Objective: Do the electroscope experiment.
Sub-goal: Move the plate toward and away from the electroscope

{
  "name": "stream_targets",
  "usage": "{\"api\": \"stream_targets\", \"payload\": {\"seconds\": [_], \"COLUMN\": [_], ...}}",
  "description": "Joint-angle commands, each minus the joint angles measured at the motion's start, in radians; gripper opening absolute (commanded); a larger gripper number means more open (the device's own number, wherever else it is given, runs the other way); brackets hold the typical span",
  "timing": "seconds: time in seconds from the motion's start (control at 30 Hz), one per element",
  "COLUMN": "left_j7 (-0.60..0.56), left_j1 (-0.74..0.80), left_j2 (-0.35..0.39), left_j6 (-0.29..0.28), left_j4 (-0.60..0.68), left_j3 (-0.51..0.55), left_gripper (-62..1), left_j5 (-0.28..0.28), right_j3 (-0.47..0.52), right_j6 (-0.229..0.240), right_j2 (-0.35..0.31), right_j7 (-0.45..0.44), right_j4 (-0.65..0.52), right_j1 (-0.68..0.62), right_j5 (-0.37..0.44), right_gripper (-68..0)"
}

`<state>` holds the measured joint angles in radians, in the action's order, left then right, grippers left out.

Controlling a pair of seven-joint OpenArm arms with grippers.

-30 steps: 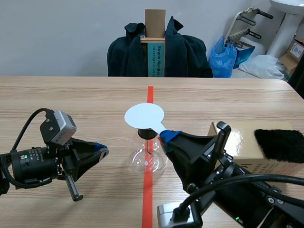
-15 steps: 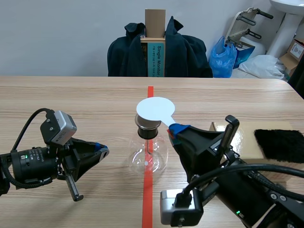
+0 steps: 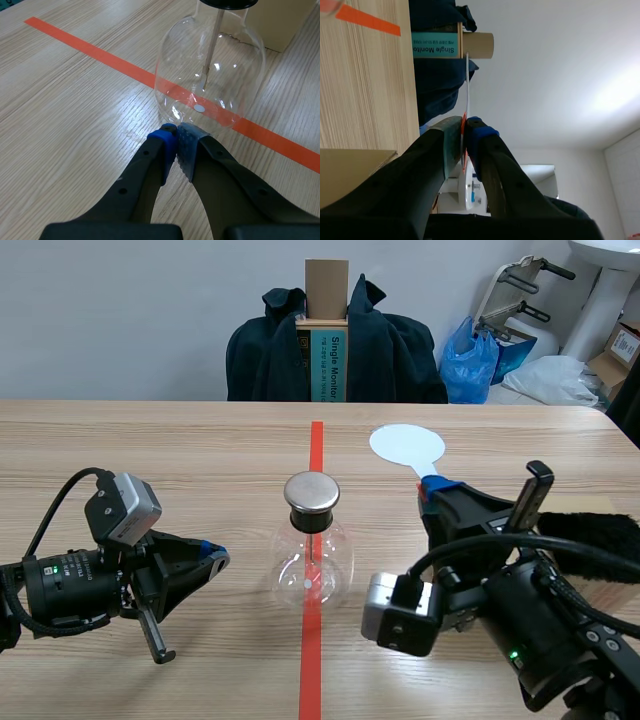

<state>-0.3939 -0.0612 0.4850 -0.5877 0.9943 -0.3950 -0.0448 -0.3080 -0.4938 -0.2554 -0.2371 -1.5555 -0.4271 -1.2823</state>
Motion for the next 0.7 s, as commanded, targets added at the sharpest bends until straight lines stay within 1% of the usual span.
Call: {"api": "stream_targets", "payload": {"seconds": [0.0, 0.07, 0.17, 0.5, 0.67], "left_j7": [-0.012, -0.013, -0.013, -0.013, -0.013], "left_j1": [0.0, 0.0, 0.0, 0.0, 0.0], "left_j2": [-0.005, -0.005, -0.005, -0.005, -0.005], "left_j6": [-0.002, -0.002, -0.002, -0.002, -0.002], "left_j4": [0.021, 0.021, 0.021, 0.021, 0.021], "left_j3": [0.01, 0.01, 0.01, 0.01, 0.01], "left_gripper": [-57.8, -57.8, -57.8, -57.7, -57.8], "left_j5": [-0.01, -0.01, -0.01, -0.01, -0.01], "right_j3": [0.022, 0.028, 0.028, 0.028, 0.027], "right_j6": [-0.014, -0.014, -0.014, -0.013, -0.01], "right_j2": [-0.007, -0.007, -0.007, -0.007, -0.007], "right_j7": [0.0, -0.011, -0.052, -0.298, -0.378], "right_j4": [-0.011, -0.011, -0.011, -0.011, -0.011], "right_j1": [0.011, 0.011, 0.011, 0.011, 0.011], "right_j5": [0.007, 0.007, 0.007, 0.006, 0.003], "right_gripper": [-66.7, -66.7, -66.7, -66.7, -66.7]}}
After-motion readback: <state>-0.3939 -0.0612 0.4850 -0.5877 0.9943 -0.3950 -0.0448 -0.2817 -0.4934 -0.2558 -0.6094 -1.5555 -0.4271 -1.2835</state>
